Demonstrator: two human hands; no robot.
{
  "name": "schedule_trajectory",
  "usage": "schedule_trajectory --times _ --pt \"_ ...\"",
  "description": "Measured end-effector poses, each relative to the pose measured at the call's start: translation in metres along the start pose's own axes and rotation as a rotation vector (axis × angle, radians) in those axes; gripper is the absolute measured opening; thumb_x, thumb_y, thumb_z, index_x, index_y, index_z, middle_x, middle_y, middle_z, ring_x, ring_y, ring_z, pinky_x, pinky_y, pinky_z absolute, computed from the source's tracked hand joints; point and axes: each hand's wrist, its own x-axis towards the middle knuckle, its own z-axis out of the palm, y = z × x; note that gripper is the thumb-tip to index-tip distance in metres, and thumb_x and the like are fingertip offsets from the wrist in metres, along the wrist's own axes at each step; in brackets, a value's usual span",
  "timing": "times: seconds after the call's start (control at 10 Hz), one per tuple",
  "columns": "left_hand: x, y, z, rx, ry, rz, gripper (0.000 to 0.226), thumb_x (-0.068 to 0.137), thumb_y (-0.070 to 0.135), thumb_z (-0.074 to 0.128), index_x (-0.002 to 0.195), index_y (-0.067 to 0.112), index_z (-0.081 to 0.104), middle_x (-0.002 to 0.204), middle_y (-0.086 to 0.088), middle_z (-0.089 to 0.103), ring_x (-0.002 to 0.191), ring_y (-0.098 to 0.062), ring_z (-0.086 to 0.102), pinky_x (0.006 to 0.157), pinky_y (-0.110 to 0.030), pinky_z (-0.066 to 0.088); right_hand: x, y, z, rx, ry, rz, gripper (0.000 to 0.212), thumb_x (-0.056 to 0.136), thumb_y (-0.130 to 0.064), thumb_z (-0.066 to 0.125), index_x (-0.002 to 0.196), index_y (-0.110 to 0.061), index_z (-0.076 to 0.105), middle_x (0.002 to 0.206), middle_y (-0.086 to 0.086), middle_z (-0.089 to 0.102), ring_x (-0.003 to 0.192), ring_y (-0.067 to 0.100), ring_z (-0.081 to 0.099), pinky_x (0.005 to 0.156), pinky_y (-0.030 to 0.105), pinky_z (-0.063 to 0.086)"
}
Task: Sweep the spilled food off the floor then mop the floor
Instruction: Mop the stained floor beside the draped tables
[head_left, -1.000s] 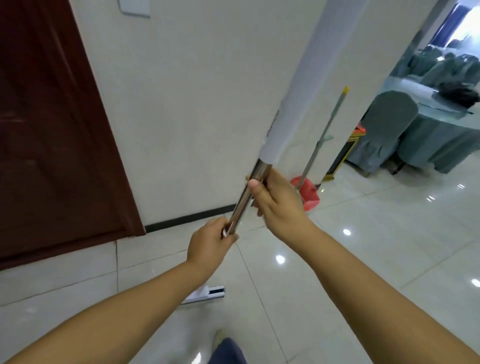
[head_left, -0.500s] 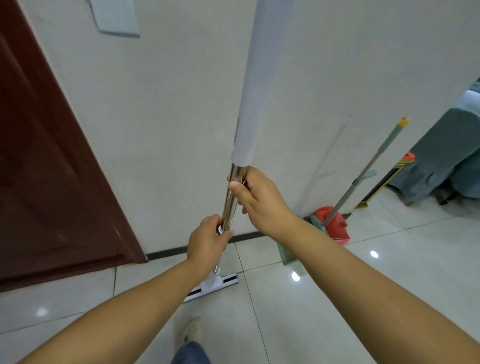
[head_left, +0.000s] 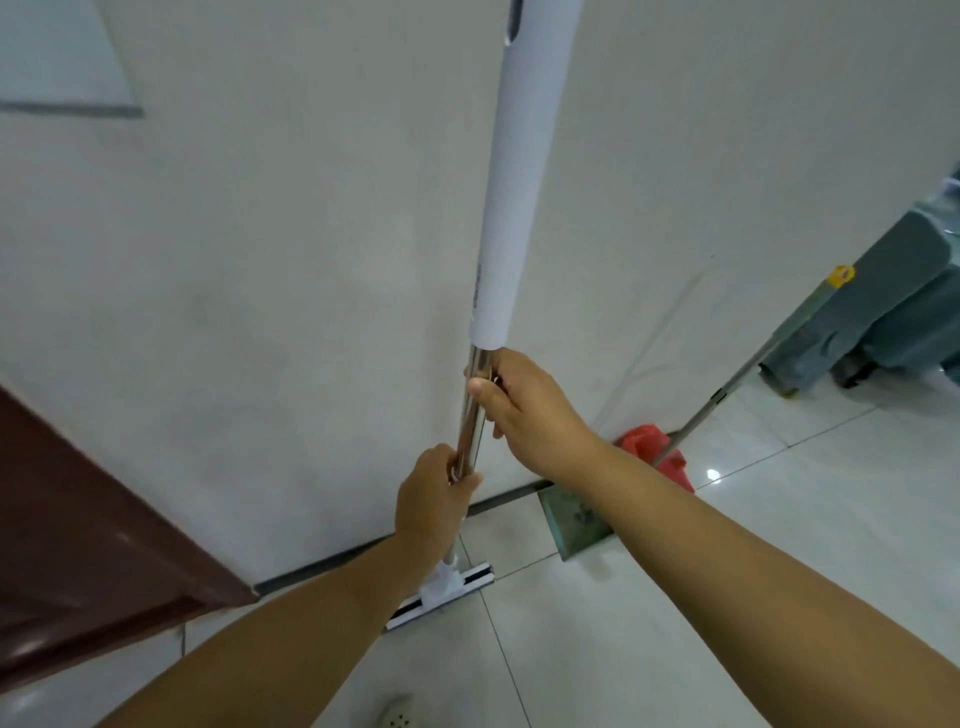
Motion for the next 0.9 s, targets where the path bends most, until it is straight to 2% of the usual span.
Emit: schedule_trajectory --times 0.1,0.2,0.3,0.4,0.5,0.6,0.7,0.8,0.9 --pt "0.028 0.001 0.006 0.003 -0.028 -0.011 0.018 0.087 0.029 0.063 0.083 0.019 0.049 0.078 0.007 0.048 0.07 -0.012 0.051 0.062 -0.018 0.034 0.026 0.011 -0.002 0.022 -0.018 0.045 0.02 0.1 -0.026 0.043 0.1 -0.009 0.053 0.081 0.002 0.052 0.08 0.028 0.058 0.075 0.047 0.053" --pt "0.05 0.0 0.015 -0.005 -0.036 -0.051 0.017 0.089 0.027 0.061 0.083 0.018 0.049 0.078 0.007 0.049 0.071 -0.013 0.052 0.065 -0.02 0.041 0.046 0.026 0.0 0.001 -0.058 0.07 0.012 0.1 -0.026 0.043 0.1 -0.016 0.049 0.081 -0.005 0.049 0.074 0.017 0.054 0.074 0.037 0.053" --pt "0.066 0.002 0.024 0.001 0.012 -0.048 0.015 0.091 0.026 0.059 0.084 0.018 0.048 0.078 0.007 0.048 0.071 -0.012 0.051 0.059 -0.014 0.036 0.066 0.039 0.001 -0.025 -0.044 0.069 0.016 0.101 -0.026 0.042 0.105 -0.013 0.05 0.087 -0.005 0.049 0.074 0.013 0.052 0.069 0.025 0.046" --pt "0.086 0.009 0.029 0.009 0.039 -0.071 0.012 0.093 0.024 0.056 0.087 0.018 0.047 0.08 0.005 0.048 0.069 -0.011 0.049 0.057 -0.011 0.031 0.092 0.049 -0.003 -0.002 -0.036 0.034 0.016 0.101 -0.025 0.042 0.103 -0.012 0.05 0.086 -0.004 0.049 0.077 0.015 0.053 0.073 0.031 0.052" --pt "0.106 0.017 0.031 -0.011 0.065 -0.151 0.01 0.093 0.023 0.055 0.092 0.014 0.052 0.086 0.001 0.054 0.076 -0.017 0.056 0.06 -0.016 0.038 0.118 0.063 -0.005 0.02 -0.085 0.01 0.022 0.101 -0.021 0.043 0.111 -0.006 0.054 0.096 0.004 0.054 0.083 0.016 0.054 0.082 0.04 0.054" --pt "0.123 0.019 0.033 -0.004 0.121 -0.228 0.013 0.092 0.023 0.056 0.097 0.01 0.055 0.091 -0.003 0.058 0.085 -0.021 0.059 0.072 -0.023 0.044 0.133 0.08 -0.006 0.015 -0.118 -0.006 0.029 0.1 -0.02 0.044 0.124 -0.01 0.054 0.118 0.007 0.057 0.091 0.013 0.054 0.088 0.034 0.052" --pt "0.129 0.022 0.034 -0.073 0.166 -0.279 0.004 0.092 0.017 0.054 0.09 0.013 0.054 0.087 -0.004 0.059 0.08 -0.02 0.058 0.062 -0.02 0.039 0.135 0.106 -0.018 -0.062 -0.144 0.0 0.032 0.099 -0.023 0.045 0.127 -0.012 0.055 0.12 0.005 0.06 0.101 0.017 0.058 0.089 0.027 0.046" --pt "0.13 0.022 0.038 -0.091 0.184 -0.279 0.021 0.093 0.012 0.053 0.074 0.02 0.048 0.074 0.002 0.053 0.076 -0.017 0.053 0.057 -0.018 0.037 0.13 0.139 -0.031 -0.189 -0.255 0.072 0.028 0.099 -0.023 0.043 0.117 -0.013 0.061 0.113 0.007 0.066 0.099 0.021 0.061 0.086 0.031 0.05" --pt "0.123 0.027 0.046 -0.127 0.235 -0.306 0.022 0.094 0.014 0.053 0.075 0.019 0.046 0.07 0.01 0.045 0.076 -0.016 0.05 0.054 -0.011 0.032 0.121 0.172 -0.042 -0.324 -0.367 0.126 0.028 0.099 -0.022 0.04 0.113 -0.013 0.063 0.11 0.007 0.066 0.096 0.023 0.062 0.082 0.032 0.05"
